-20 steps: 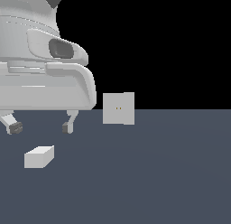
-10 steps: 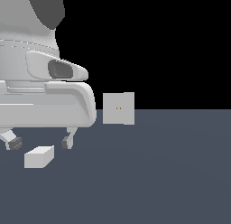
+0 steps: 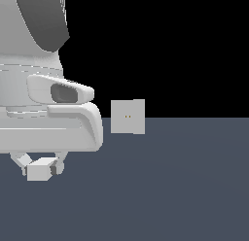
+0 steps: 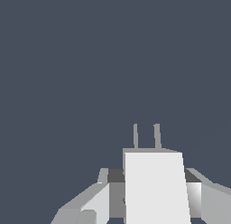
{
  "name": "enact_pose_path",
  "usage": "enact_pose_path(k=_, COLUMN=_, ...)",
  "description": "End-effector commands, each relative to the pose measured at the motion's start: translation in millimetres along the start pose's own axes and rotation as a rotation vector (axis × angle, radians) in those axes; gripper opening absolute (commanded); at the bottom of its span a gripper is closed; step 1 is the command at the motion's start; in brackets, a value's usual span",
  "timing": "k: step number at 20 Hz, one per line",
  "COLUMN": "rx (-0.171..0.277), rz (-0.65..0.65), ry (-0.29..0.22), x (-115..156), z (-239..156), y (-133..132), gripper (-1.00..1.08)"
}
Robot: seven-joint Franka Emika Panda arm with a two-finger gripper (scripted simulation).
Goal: Plug the charger into the wall socket.
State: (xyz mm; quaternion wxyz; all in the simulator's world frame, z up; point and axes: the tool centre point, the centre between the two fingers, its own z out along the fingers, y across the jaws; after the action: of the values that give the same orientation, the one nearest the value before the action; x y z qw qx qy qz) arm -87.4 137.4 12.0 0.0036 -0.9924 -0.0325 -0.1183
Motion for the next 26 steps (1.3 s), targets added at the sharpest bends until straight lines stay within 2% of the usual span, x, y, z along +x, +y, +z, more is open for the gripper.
enact_pose_path(k=1, rx=0.0, rz=0.0, ry=0.001, x=0, z=0, y=0, gripper=-1.0)
enact_pose_path(k=10, rx=0.0, rz=0.001, ry=0.001, x=0, z=0, y=0, gripper=-1.0)
enact_pose_path(k=15, rx=-0.004, rz=0.02, ry=0.001, x=9, z=-5, y=10, gripper=-1.0)
enact_pose_path(k=20, rx=-0.016, rz=0.068, ry=0.001, x=29, z=-18, y=35, gripper=-1.0)
enact_pose_path(k=26, rx=-0.036, rz=0.16, ry=0.0, x=64, z=-42, y=84, gripper=-1.0)
